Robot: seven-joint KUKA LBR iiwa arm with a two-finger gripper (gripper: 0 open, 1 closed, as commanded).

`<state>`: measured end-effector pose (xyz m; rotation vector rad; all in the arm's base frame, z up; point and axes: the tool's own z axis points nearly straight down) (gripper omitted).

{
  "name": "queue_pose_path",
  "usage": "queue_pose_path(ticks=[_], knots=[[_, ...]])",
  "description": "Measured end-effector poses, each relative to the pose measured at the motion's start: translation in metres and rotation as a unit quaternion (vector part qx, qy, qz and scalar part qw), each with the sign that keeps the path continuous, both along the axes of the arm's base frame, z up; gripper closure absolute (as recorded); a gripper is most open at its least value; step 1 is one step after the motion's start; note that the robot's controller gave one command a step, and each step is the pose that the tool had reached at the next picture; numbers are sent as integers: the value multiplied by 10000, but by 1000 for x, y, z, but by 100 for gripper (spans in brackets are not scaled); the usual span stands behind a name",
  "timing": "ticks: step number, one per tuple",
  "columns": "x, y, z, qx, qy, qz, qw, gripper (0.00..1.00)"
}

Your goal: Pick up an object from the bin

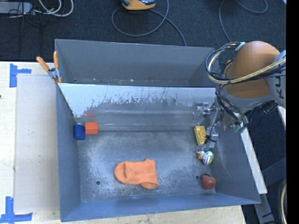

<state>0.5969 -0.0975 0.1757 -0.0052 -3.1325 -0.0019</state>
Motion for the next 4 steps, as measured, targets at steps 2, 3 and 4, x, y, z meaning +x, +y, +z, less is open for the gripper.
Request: queue_pose_path(ticks=[2, 3, 4], knots=[[-10, 30, -18, -1, -11, -133, 9999, 0], [1, 47, -33, 2, -25, -820, 9966, 0], [-24, 70, -62, -8, -19, -921, 9957, 0]])
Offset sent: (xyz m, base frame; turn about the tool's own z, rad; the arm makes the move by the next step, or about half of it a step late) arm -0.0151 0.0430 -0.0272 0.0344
